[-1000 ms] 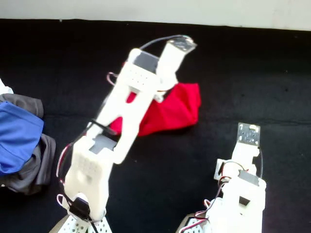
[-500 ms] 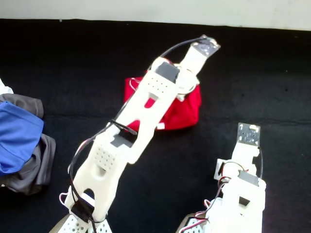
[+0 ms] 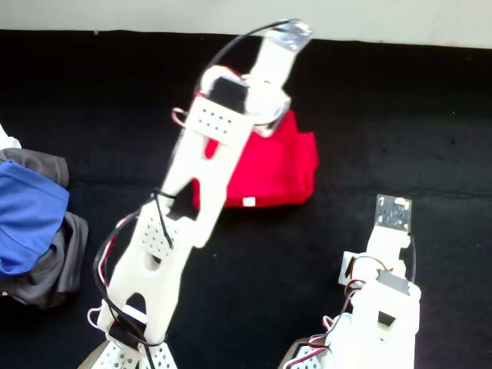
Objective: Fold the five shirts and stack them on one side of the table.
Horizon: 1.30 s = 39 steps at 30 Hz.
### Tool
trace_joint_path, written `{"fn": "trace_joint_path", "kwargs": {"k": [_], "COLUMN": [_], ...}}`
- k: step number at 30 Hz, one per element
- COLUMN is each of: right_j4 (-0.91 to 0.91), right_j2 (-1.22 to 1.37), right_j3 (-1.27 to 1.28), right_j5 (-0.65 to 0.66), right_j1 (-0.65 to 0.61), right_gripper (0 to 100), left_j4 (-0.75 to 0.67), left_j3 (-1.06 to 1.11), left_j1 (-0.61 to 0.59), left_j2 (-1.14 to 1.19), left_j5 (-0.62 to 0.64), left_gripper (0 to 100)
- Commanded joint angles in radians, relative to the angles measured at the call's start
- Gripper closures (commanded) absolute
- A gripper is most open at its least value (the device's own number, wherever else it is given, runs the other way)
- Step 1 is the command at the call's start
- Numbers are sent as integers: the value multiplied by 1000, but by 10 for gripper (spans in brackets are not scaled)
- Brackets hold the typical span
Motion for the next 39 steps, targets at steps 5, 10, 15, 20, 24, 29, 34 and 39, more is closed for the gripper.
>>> {"fn": "trace_joint_path", "kwargs": {"k": [5, 10, 15, 20, 24, 29, 34, 39], "right_j4": [-18, -18, -18, -18, -18, -18, -18, -18], "right_j2": [-1, -1, -1, -1, -1, -1, -1, -1], "right_j3": [15, 15, 15, 15, 15, 15, 15, 15], "right_j5": [-6, -6, -6, -6, -6, -6, -6, -6], "right_j1": [-19, -19, -19, -19, -19, -19, -19, -19], "right_gripper": [991, 991, 991, 991, 991, 991, 991, 991], "left_j4": [31, -66, -204, -250, -269, -229, -110, 104], "left_j3": [236, 364, 421, 420, 420, 366, 199, 30], "left_j1": [41, 147, 225, 265, 268, 274, 268, 243], "left_j2": [-4, -4, -5, 22, 44, 16, -41, -79], "left_j5": [9, 8, 8, 8, 8, 8, 8, 9], "left_gripper": [991, 991, 991, 991, 991, 991, 991, 991]}}
